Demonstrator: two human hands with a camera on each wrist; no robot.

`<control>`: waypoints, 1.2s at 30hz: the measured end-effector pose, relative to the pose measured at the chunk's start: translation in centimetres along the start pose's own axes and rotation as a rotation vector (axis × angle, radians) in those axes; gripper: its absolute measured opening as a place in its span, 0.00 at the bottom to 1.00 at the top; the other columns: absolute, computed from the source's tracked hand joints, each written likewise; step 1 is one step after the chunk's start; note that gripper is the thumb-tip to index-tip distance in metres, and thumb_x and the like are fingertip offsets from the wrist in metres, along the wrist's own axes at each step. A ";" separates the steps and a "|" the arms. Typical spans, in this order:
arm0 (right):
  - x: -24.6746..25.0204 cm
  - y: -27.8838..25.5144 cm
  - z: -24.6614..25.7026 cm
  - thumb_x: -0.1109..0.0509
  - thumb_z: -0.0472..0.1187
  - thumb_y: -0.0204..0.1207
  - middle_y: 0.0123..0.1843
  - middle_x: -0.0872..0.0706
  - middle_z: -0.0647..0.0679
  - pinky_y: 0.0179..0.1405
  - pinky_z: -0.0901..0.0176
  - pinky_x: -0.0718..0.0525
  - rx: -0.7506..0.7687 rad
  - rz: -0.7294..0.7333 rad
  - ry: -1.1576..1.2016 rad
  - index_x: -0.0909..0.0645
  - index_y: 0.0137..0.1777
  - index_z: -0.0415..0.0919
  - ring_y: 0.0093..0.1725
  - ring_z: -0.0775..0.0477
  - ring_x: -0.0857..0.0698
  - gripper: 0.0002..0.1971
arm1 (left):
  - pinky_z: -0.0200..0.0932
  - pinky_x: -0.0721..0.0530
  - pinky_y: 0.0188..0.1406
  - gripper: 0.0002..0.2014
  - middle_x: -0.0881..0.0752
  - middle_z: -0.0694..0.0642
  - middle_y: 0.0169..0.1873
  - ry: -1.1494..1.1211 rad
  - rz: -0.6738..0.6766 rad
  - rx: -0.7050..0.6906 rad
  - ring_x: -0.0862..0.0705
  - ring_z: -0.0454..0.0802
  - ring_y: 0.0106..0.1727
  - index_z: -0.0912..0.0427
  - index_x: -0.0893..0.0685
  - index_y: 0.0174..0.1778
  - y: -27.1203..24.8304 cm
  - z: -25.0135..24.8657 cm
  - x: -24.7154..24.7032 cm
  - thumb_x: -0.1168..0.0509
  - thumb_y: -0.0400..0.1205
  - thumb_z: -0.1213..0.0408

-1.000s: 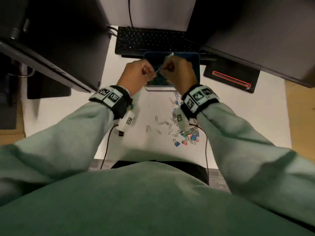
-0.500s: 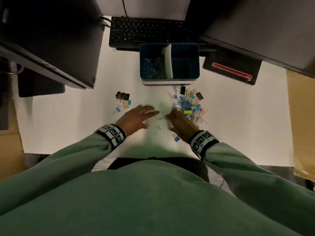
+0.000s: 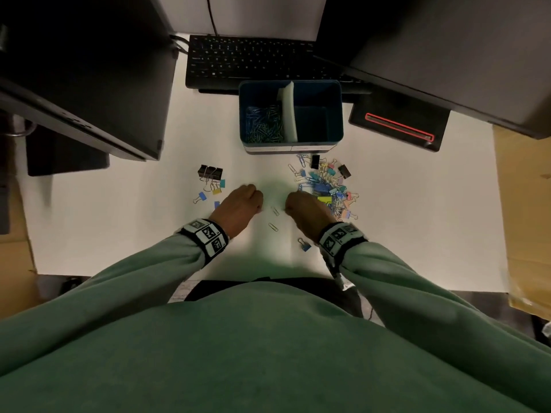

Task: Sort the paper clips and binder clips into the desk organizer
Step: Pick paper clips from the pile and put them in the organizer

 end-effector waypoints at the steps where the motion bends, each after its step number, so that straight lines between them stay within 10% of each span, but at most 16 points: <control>1: 0.6 -0.1 -0.4 0.37 0.34 0.82 0.44 0.17 0.45 0.39 0.57 0.16 -0.063 0.001 0.134 0.23 0.51 0.38 0.39 0.49 0.18 0.03 | 0.57 0.19 0.34 0.05 0.21 0.63 0.37 -0.034 0.001 0.025 0.22 0.60 0.37 0.66 0.22 0.38 0.0 -0.2 0.2 0.34 0.76 0.79; 7: 3.5 -1.3 -2.8 0.40 0.26 0.82 0.42 0.12 0.38 0.41 0.54 0.10 -0.263 0.081 0.956 0.26 0.55 0.32 0.39 0.44 0.12 0.06 | 0.35 0.18 0.39 0.07 0.14 0.53 0.40 -0.671 0.018 0.360 0.15 0.43 0.37 0.58 0.24 0.52 -1.2 -0.4 2.6 0.43 0.84 0.73; 10: 4.0 -2.0 -3.1 0.42 0.26 0.83 0.45 0.14 0.39 0.49 0.49 0.10 -0.274 0.154 1.149 0.24 0.62 0.35 0.43 0.42 0.12 0.12 | 0.38 0.15 0.45 0.18 0.15 0.59 0.42 -0.913 0.122 0.360 0.14 0.51 0.40 0.57 0.21 0.63 -1.3 0.0 2.7 0.46 0.83 0.77; 13: 3.3 -2.4 -2.9 0.42 0.30 0.84 0.44 0.17 0.38 0.49 0.43 0.13 -0.358 0.190 1.284 0.21 0.54 0.34 0.42 0.41 0.15 0.08 | 0.46 0.18 0.44 0.09 0.16 0.58 0.40 -0.998 0.204 0.429 0.17 0.52 0.40 0.64 0.17 0.51 -0.7 -0.7 2.4 0.43 0.84 0.71; 17: 1.8 -2.1 -1.0 0.34 0.50 0.81 0.39 0.22 0.50 0.36 0.55 0.17 -0.192 0.134 0.495 0.26 0.45 0.43 0.37 0.50 0.21 0.11 | 0.41 0.26 0.33 0.06 0.20 0.51 0.33 -0.553 0.116 0.365 0.25 0.47 0.33 0.59 0.24 0.44 0.1 -1.7 2.0 0.37 0.84 0.61; 21: -0.1 -1.2 1.8 0.24 0.52 0.72 0.50 0.22 0.49 0.43 0.56 0.21 -0.043 0.113 0.089 0.29 0.61 0.40 0.45 0.47 0.20 0.26 | 0.43 0.31 0.33 0.11 0.25 0.47 0.32 -0.238 0.006 0.346 0.25 0.48 0.34 0.58 0.25 0.54 -0.3 0.0 1.8 0.33 0.81 0.60; 25: -1.4 0.4 2.4 0.24 0.43 0.73 0.56 0.19 0.38 0.47 0.50 0.19 -0.029 0.051 0.017 0.30 0.61 0.36 0.54 0.36 0.17 0.23 | 0.44 0.24 0.40 0.10 0.17 0.54 0.46 -0.151 0.048 0.301 0.19 0.53 0.43 0.55 0.24 0.56 -1.2 1.1 0.6 0.33 0.81 0.61; 36: -1.2 1.0 2.6 0.39 0.37 0.84 0.49 0.16 0.36 0.40 0.51 0.23 -0.038 0.176 -0.010 0.27 0.55 0.32 0.47 0.35 0.15 0.07 | 0.42 0.27 0.39 0.06 0.19 0.54 0.41 -0.268 0.090 0.328 0.19 0.53 0.41 0.60 0.22 0.49 -0.3 -0.8 2.8 0.40 0.85 0.62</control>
Point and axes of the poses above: each hand's wrist, its own y-axis towards the middle knuckle, its own x-axis out of the back of the hand, z = x × y, the point moved 3 cm from there along y, towards the middle knuckle
